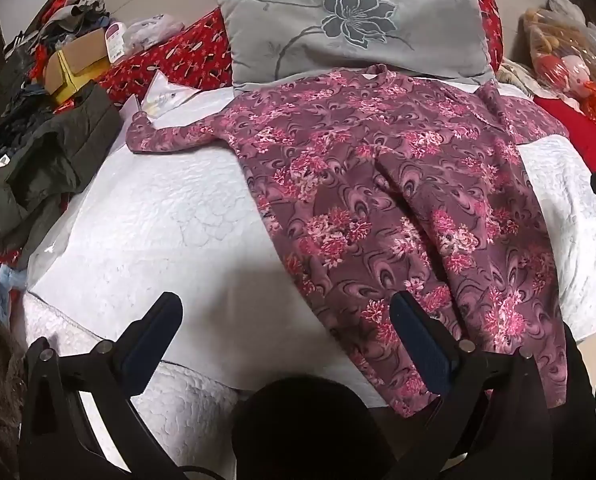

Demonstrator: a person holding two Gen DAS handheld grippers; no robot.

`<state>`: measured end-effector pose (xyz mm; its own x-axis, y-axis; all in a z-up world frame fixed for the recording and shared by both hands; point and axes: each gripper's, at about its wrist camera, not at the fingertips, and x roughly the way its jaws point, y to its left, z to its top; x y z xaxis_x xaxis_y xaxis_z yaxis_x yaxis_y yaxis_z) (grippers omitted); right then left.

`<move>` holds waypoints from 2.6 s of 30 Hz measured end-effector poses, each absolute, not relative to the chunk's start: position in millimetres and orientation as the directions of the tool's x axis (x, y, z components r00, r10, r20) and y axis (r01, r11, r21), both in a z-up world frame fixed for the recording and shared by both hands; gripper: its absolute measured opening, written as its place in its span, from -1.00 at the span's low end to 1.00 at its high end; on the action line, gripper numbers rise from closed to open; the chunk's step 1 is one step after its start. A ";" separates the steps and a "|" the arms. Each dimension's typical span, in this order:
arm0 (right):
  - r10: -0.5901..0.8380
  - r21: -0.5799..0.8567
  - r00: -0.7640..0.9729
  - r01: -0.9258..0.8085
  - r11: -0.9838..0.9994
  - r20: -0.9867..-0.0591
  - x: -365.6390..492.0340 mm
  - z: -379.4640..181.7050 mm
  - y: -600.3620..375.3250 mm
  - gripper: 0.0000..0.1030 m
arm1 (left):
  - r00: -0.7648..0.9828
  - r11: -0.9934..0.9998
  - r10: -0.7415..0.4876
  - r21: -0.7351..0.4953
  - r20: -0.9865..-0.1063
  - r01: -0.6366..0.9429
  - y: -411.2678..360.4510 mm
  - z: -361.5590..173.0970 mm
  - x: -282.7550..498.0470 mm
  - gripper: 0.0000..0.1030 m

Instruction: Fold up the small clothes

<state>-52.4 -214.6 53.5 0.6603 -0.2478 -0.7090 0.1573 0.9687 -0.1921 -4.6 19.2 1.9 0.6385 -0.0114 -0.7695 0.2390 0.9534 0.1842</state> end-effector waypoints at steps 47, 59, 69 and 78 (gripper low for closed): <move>-0.160 -0.115 0.654 0.111 0.987 -0.740 -52.2 46.2 -218.2 1.00 | 0.593 0.964 -0.052 0.114 -0.804 0.239 13.0 -6.2 9.2 1.00; -0.154 -0.107 0.640 0.112 0.988 -0.753 -45.7 37.1 -218.4 1.00 | 0.577 0.969 -0.061 0.090 -0.815 0.230 12.7 -10.9 16.3 1.00; -0.120 -0.096 0.616 0.072 0.993 -0.779 -45.8 20.9 -216.3 0.98 | 0.561 0.976 -0.070 0.060 -0.825 0.211 14.2 -16.6 26.4 1.00; -0.079 -0.051 0.600 0.064 0.997 -0.796 -43.7 13.9 -221.6 0.97 | 0.542 0.981 -0.065 0.045 -0.838 0.188 19.7 -23.0 33.6 1.00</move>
<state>-43.7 -221.6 13.9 0.5996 -0.0792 -0.7963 0.0635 0.9967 -0.0512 33.6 19.7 -23.0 0.5422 -0.0649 -0.8378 0.1876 0.9812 0.0455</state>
